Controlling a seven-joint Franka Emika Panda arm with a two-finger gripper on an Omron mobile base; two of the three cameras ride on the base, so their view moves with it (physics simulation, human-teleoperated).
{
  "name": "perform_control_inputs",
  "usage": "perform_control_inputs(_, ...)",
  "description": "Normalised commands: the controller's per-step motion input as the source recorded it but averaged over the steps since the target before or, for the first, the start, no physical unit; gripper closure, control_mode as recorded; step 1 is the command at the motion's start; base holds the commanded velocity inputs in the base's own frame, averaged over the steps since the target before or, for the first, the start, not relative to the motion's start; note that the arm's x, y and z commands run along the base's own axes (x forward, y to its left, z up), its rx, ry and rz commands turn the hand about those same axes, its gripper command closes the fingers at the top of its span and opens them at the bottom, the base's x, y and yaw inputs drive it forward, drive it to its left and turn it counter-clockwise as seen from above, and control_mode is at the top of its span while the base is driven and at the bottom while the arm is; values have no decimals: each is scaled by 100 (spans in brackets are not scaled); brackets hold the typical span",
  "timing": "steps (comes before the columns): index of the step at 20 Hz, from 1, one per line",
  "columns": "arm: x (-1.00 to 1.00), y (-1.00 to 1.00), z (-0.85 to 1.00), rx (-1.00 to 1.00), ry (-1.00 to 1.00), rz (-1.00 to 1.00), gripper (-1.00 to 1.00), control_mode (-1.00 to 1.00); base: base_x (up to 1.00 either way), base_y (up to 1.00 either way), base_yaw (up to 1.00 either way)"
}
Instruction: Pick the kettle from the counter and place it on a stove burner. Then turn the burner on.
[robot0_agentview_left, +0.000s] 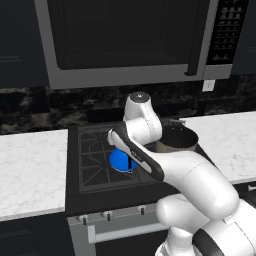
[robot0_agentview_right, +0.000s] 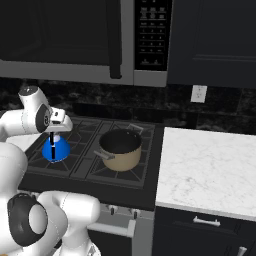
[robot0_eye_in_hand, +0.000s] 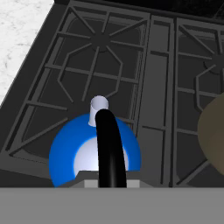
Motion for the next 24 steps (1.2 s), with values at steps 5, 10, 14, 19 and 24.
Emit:
perform_control_inputs(5,23,28,-1,0,2,0,100,-100,0,0,0)
perform_control_inputs(10,36,20,-3,0,0,0,100,-100,0,0,0)
perform_control_inputs(14,28,14,-16,0,-2,0,100,-100,0,0,0)
perform_control_inputs(19,8,16,-19,0,0,0,100,-100,0,0,0)
perform_control_inputs(24,0,14,-28,0,-2,0,100,-100,0,0,0)
